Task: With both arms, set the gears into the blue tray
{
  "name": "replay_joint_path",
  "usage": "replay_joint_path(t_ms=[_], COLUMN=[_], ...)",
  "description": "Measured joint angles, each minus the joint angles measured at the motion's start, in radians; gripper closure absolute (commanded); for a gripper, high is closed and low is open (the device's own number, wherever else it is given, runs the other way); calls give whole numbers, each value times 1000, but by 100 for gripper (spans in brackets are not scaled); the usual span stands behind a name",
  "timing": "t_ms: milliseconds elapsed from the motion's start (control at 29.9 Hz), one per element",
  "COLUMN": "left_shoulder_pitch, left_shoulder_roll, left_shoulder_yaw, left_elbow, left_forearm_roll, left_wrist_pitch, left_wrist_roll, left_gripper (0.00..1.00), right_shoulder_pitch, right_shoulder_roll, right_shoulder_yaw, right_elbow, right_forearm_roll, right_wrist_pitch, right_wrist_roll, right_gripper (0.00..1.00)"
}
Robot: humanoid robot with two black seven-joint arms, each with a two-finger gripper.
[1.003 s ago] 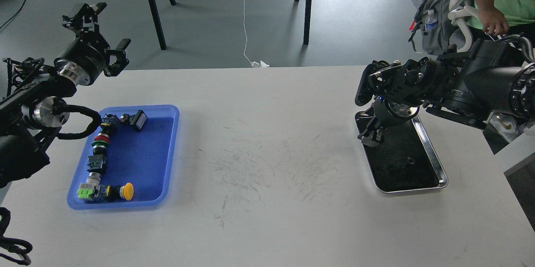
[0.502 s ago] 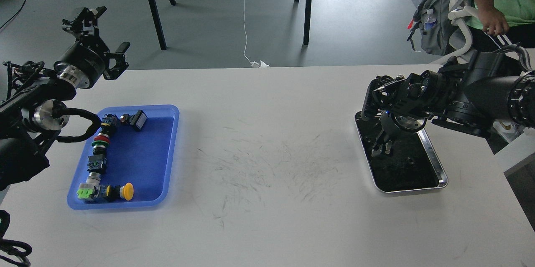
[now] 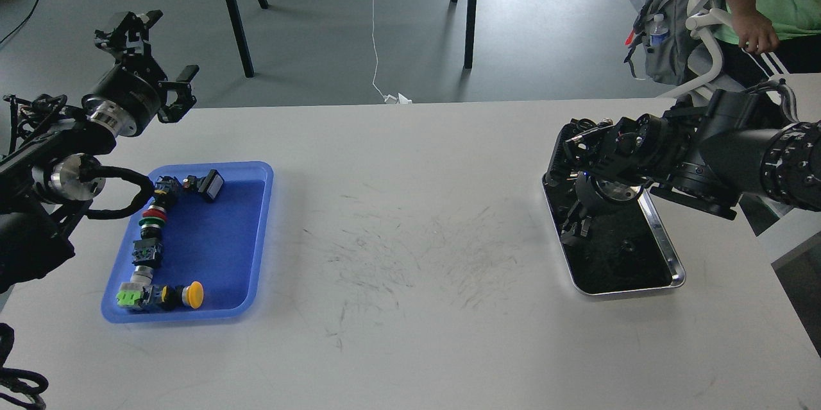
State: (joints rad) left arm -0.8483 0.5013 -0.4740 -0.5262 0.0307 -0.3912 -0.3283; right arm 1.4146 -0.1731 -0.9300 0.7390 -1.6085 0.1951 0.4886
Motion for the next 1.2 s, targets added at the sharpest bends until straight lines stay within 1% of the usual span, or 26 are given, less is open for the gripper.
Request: replay_joint_path(t_ms=[267, 602, 802, 836, 869, 970, 1037, 1204], left_shoulder_pitch=[1, 3, 9, 12, 13, 15, 16, 18], left_shoulder_roll=[2, 4, 6, 6, 6, 6, 6, 7], left_shoulder_yaw=[0, 0, 0, 0, 0, 0, 0, 0], left_elbow=[0, -2, -2, -2, -2, -2, -2, -2], left_forearm_roll=[0, 0, 0, 0, 0, 0, 0, 0], left_wrist_pitch=[0, 0, 0, 0, 0, 0, 0, 0], left_wrist_roll=[0, 1, 2, 2, 2, 2, 2, 1], left_gripper=[1, 1, 1, 1, 1, 1, 1, 1], right_shoulder_pitch=[-19, -7, -7, -10, -12, -19, -21, -20], right_shoulder_roll=[6, 4, 3, 3, 3, 4, 5, 6], right_shoulder_yaw=[3, 18, 21, 21, 21, 20, 20, 17], right_elbow=[-37, -41, -32, -32, -34, -37, -38, -39], right_forearm_roll=[6, 7, 9, 9, 9, 8, 7, 6], right_wrist_pitch=[0, 2, 4, 4, 4, 5, 5, 7], right_wrist_roll=[0, 0, -1, -1, -1, 0, 0, 1], right_gripper=[34, 34, 40, 43, 45, 46, 49, 47])
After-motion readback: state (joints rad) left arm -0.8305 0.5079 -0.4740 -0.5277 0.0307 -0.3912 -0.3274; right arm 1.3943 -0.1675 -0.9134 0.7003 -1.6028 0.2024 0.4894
